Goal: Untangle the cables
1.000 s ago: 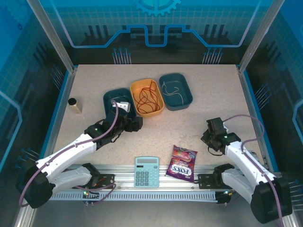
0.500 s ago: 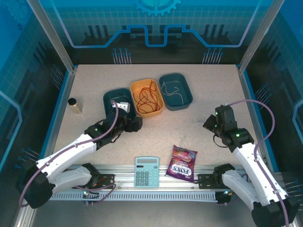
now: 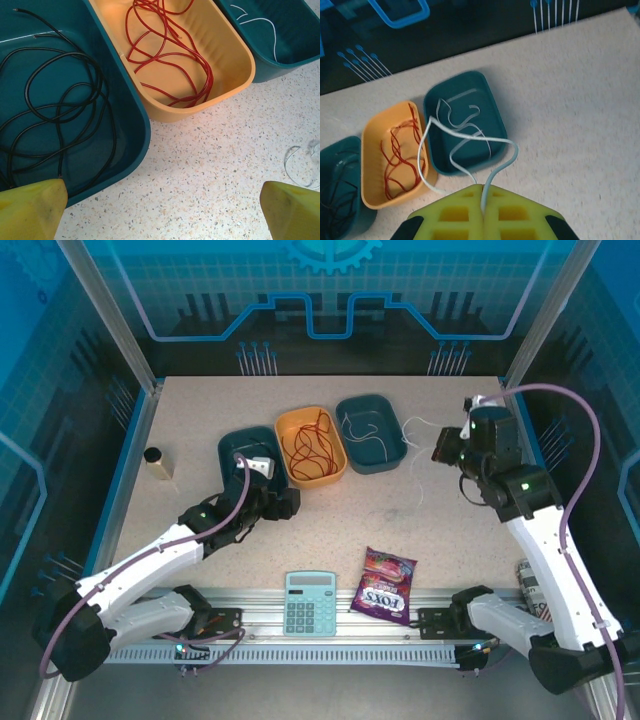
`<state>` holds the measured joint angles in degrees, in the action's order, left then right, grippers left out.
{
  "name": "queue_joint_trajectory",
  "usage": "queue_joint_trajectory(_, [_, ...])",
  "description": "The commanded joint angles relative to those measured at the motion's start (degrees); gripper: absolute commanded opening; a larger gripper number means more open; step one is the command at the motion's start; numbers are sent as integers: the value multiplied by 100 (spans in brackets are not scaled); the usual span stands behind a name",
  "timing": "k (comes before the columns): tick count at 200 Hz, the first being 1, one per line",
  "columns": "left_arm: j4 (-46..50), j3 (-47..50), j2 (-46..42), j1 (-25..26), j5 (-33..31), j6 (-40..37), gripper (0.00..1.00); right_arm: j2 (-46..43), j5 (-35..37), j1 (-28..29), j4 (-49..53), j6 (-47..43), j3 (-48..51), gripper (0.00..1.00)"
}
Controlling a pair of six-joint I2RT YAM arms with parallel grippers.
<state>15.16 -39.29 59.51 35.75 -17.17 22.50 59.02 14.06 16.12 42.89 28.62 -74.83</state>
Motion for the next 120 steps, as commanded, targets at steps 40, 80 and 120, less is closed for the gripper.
queue_joint_trajectory(40, [-15, 106, -200, -24, -34, 88, 99, 566, -385, 137, 272, -490, -1756, 0])
queue_joint_trajectory(80, [-801, 289, -337, -21, 1111, -320, 99, 644, -874, 163, 198, -421, -2319, 0])
queue_joint_trajectory(120, [-1607, 492, -365, -16, 1878, -335, 99, 727, -944, 251, 189, -527, -2655, 0])
